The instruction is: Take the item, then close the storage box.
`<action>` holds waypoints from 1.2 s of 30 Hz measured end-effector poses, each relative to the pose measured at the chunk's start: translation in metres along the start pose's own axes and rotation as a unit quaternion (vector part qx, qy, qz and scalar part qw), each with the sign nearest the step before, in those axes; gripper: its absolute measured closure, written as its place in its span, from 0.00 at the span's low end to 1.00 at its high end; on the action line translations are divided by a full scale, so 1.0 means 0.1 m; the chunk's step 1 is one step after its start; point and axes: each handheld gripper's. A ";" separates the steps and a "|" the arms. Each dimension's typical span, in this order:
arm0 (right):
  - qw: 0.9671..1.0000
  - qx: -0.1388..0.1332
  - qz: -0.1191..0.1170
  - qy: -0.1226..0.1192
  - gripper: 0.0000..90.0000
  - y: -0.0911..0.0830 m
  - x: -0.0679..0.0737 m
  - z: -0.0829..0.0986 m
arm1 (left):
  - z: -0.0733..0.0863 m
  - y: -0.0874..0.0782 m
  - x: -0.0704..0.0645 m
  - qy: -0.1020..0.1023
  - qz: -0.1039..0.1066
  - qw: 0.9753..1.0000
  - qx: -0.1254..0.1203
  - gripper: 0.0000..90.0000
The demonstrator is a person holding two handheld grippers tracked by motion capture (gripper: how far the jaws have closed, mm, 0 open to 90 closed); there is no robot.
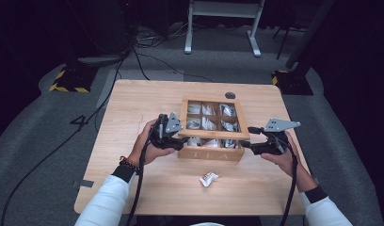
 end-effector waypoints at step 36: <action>0.999 0.044 -0.013 0.012 0.36 0.17 0.07 0.20 | 0.20 0.18 -0.09 -0.022 0.048 0.997 0.048 0.25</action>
Point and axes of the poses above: each handheld gripper's, and its own axes: y roughly forward along the jaws, z roughly out of its underside, x roughly to its left, and after that the axes turned 2 degrees about z, right-handed
